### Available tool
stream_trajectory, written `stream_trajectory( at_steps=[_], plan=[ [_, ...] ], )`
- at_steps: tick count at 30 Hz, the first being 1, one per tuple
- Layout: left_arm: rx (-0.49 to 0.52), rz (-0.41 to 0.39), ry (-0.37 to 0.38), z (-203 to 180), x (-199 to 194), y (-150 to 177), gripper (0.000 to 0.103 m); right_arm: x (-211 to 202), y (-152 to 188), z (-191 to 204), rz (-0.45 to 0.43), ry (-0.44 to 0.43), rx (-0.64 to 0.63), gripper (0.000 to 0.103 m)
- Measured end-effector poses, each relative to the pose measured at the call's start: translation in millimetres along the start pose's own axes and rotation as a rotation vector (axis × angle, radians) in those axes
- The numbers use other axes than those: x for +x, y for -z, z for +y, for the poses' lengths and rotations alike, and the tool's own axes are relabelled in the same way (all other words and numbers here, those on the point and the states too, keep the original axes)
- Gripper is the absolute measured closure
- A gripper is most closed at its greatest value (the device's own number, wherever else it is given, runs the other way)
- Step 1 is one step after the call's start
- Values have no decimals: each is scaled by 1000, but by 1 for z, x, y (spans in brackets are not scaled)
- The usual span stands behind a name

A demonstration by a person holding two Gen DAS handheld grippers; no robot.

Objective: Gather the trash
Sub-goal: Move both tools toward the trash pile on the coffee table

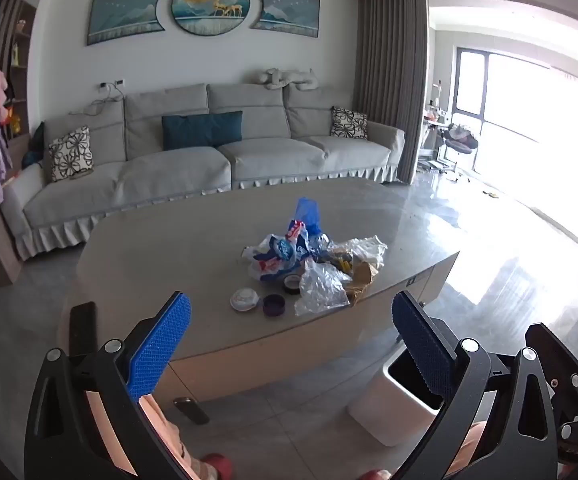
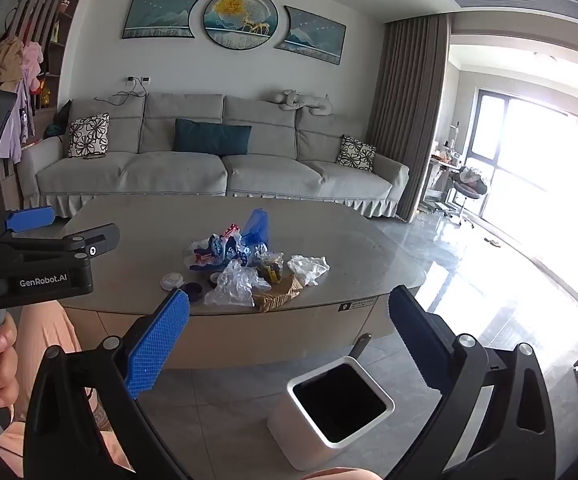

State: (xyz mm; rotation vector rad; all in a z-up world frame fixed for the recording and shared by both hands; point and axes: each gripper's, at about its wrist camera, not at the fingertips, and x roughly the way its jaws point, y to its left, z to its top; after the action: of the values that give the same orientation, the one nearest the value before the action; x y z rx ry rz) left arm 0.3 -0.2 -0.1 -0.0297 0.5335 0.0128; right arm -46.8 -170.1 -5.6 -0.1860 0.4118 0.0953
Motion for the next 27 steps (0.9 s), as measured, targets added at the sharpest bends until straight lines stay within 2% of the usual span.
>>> stream_trajectory(
  at_steps=[19,27],
  plan=[
    [-12,-4,1,-2,2,5,3,4,-3,1,0,-5,8,4],
    [-7,34,-7,6,21,6,3,9,-8,12,13,-1,-23,4]
  ],
)
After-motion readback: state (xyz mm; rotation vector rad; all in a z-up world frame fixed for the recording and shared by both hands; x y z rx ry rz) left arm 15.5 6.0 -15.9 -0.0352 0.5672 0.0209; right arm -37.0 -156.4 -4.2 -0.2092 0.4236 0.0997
